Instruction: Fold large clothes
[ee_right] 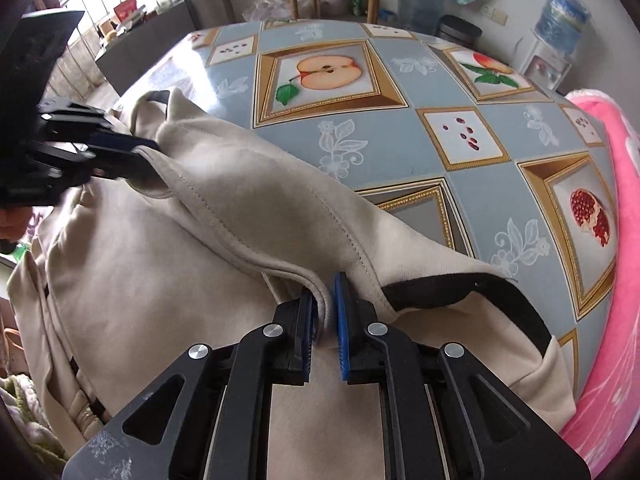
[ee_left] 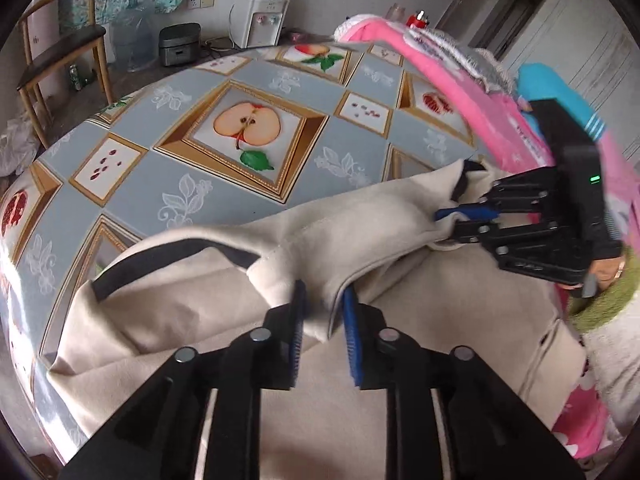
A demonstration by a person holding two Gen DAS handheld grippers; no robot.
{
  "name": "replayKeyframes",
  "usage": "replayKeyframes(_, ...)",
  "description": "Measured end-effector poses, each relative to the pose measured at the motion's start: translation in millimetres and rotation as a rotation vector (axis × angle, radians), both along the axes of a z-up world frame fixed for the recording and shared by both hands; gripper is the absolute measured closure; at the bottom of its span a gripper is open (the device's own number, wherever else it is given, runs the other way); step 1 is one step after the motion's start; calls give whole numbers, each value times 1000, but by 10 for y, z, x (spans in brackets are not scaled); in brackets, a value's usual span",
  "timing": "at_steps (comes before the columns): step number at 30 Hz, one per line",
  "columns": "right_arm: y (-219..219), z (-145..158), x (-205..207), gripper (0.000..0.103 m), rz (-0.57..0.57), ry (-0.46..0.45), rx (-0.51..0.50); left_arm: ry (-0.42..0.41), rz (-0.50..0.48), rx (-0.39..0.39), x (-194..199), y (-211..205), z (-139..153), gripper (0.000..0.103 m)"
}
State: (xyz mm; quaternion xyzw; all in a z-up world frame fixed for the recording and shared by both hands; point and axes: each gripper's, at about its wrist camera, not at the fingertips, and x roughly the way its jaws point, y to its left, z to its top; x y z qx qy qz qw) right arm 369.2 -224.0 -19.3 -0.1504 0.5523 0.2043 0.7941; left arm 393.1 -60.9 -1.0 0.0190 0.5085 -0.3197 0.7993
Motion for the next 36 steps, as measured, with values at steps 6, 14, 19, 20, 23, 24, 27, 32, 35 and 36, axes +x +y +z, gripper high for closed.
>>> replayKeyframes(6, 31, -2, -68, 93, 24, -25, -39, 48, 114, -146, 28, 361, 173, 61)
replayKeyframes(14, -163, 285, -268, 48, -40, -32, 112, 456, 429, -458, 497, 592, -330, 41)
replayKeyframes(19, -636, 604, -268, 20, -256, 6, 379, 422, 442, -344, 494, 465, -381, 41)
replayKeyframes(20, -719, 609, -225, 20, -309, 51, 438, 402, 434, -322, 477, 434, -366, 41)
replayKeyframes(23, -947, 432, -68, 20, -486, 223, 592, 399, 408, -306, 445, 388, -375, 42)
replayKeyframes(24, -989, 357, -23, 20, -532, 269, 629, 399, 399, -307, 438, 381, -377, 42)
replayKeyframes(27, -1037, 151, 98, 28, -633, 366, 664, 394, 380, -301, 407, 343, -369, 50)
replayKeyframes(32, -1005, -142, 191, 53, -729, 490, 717, 386, 329, -295, 352, 264, -360, 66)
replayKeyframes(35, -873, -226, 197, 69, -698, 513, 701, 334, 268, -249, 289, 189, -321, 79)
replayKeyframes(36, -827, -220, 183, 73, -680, 502, 683, 310, 251, -228, 274, 168, -303, 84)
